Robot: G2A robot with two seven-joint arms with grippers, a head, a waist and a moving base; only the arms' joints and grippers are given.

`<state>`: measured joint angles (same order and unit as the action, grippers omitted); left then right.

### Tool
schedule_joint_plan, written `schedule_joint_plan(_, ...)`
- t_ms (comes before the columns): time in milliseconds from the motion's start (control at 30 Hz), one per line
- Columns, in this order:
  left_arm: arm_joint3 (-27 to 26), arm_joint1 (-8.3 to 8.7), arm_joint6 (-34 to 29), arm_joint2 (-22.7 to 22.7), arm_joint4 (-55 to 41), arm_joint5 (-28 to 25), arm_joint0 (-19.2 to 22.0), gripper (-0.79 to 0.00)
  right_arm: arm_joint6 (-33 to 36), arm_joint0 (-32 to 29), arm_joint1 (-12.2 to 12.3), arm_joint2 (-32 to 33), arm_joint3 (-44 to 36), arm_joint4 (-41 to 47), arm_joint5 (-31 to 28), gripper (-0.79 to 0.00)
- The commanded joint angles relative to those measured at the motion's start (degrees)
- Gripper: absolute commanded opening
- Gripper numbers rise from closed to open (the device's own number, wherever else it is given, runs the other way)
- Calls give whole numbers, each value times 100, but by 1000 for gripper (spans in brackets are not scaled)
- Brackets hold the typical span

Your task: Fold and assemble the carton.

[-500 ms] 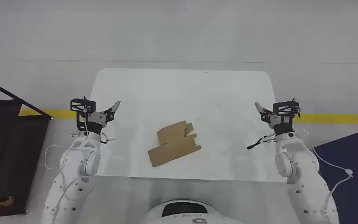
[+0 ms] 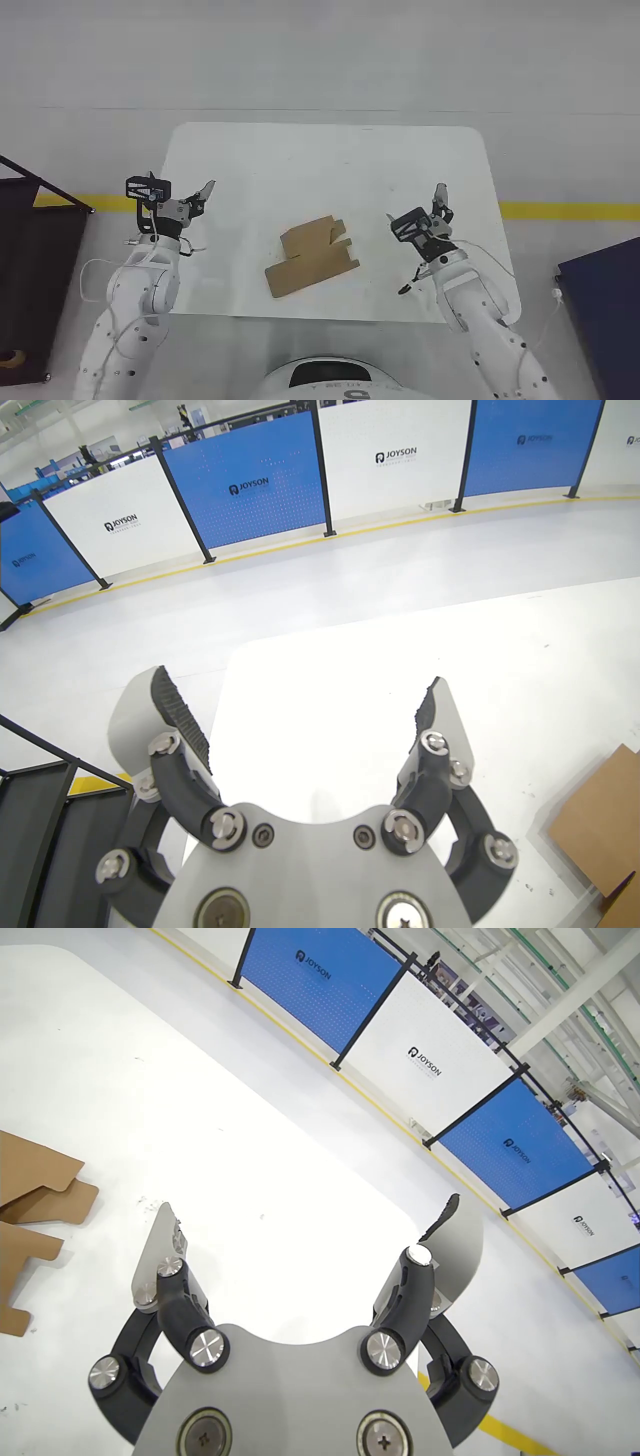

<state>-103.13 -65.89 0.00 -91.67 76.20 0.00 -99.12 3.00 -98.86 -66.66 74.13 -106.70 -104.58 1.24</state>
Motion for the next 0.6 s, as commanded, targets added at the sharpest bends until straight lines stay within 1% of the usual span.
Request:
schedule_joint_plan(0,0,0,0,0,0,0,0,0,-3,2,1,10,5,14,-7,0)
schedule_joint_plan(267,0,0,0,0,0,0,0,0,-7,1,-1,3,22,43,-25,0)
schedule_joint_plan(300,0,0,0,0,0,0,0,0,-31,34,-12,-72,169,263,-238,0)
schedule_joint_plan(333,0,0,0,0,0,0,0,0,-41,149,-31,-182,390,742,-692,0)
schedule_joint_plan(400,0,0,0,0,0,0,0,0,-30,512,-78,-259,848,2080,-1609,0)
schedule_joint_plan(500,0,0,0,0,0,0,0,0,54,982,-124,-364,1526,3581,-2847,0)
schedule_joint_plan(567,0,0,0,0,0,0,0,0,420,1305,-138,-466,1988,4304,-3589,0)
